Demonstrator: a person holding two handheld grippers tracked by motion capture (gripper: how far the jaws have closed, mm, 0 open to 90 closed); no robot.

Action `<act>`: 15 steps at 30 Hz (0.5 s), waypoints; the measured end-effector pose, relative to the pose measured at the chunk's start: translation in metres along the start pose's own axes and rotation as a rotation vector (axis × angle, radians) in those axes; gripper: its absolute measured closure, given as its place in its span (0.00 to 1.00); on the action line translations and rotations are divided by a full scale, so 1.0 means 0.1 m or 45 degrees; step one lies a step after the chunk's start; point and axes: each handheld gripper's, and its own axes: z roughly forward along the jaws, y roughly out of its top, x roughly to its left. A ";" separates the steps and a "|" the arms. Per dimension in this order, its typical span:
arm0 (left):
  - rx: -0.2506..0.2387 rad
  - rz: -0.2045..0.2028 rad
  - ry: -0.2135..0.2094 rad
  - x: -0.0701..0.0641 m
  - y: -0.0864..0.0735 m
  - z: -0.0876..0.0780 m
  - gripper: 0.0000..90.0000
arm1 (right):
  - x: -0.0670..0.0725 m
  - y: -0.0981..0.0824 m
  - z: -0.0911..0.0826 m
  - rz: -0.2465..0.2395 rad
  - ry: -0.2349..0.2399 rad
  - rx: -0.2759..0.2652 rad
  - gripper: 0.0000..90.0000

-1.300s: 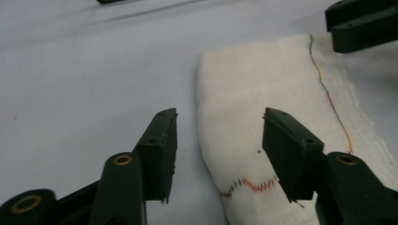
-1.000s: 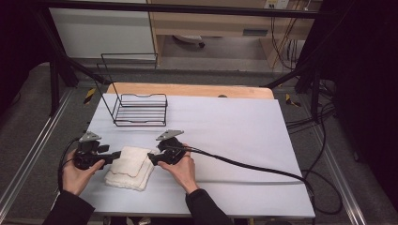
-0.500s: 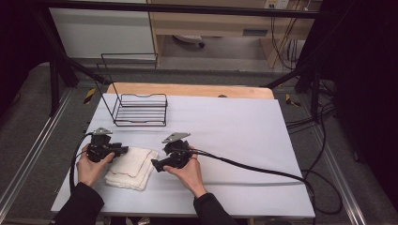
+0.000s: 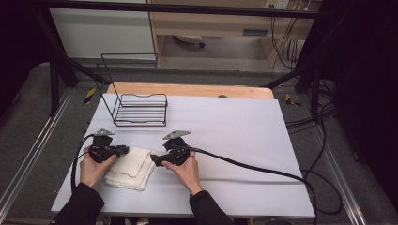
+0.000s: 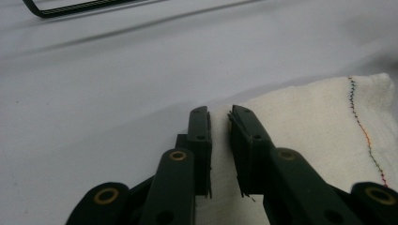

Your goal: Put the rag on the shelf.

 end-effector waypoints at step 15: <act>-0.010 0.068 0.019 -0.03 -0.01 0.01 0.87 | 0.04 0.02 0.32 0.035 -0.044 0.072 0.57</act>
